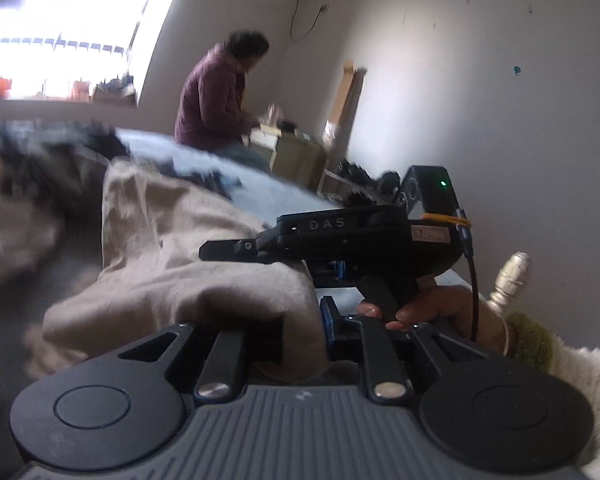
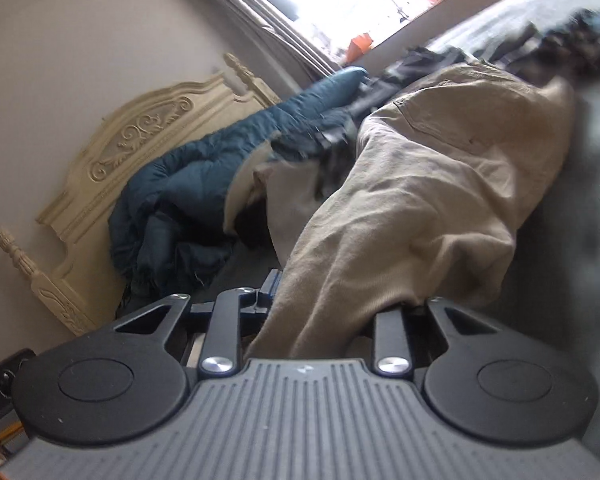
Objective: Fold clothes
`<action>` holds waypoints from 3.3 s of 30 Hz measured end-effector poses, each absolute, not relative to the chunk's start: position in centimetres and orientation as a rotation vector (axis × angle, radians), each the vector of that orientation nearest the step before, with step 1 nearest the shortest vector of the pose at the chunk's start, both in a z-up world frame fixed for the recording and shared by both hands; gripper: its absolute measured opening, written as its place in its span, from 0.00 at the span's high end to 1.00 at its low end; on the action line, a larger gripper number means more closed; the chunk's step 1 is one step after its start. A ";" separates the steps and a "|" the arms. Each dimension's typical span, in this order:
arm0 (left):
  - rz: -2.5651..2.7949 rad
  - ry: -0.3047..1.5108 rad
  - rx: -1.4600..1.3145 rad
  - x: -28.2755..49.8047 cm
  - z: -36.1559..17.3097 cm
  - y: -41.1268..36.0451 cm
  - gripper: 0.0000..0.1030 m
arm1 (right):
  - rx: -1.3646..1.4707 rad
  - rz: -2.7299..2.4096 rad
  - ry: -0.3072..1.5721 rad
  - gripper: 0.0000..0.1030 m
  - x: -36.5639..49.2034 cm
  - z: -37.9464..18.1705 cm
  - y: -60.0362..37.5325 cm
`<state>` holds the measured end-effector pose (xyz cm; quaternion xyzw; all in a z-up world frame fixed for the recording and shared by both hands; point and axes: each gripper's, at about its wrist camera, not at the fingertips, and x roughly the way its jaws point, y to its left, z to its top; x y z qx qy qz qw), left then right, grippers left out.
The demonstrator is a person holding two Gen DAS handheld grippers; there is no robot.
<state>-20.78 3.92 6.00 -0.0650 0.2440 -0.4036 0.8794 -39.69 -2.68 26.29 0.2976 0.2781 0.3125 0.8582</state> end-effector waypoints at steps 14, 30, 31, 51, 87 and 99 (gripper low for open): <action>-0.867 0.583 -0.137 -22.1 5.1 8.4 0.59 | 0.638 0.486 0.608 0.21 -51.2 22.3 -8.5; -0.782 0.601 -0.239 -24.3 6.1 12.2 0.19 | 0.433 0.466 0.493 0.17 -43.7 28.1 -5.4; -0.761 0.611 -0.224 -24.5 6.0 12.7 0.19 | 0.383 0.476 0.493 0.15 -42.5 28.5 -4.1; -0.419 0.702 -0.070 -10.1 3.5 9.8 0.25 | 0.258 0.304 0.518 0.93 -34.9 25.3 -4.5; -0.614 0.770 -0.240 -11.4 0.6 3.6 0.37 | -0.148 0.524 0.729 0.53 -39.4 25.5 -0.2; -0.688 0.783 -0.332 -6.6 3.1 4.7 0.37 | 0.086 0.361 0.697 0.92 -37.6 24.3 -6.2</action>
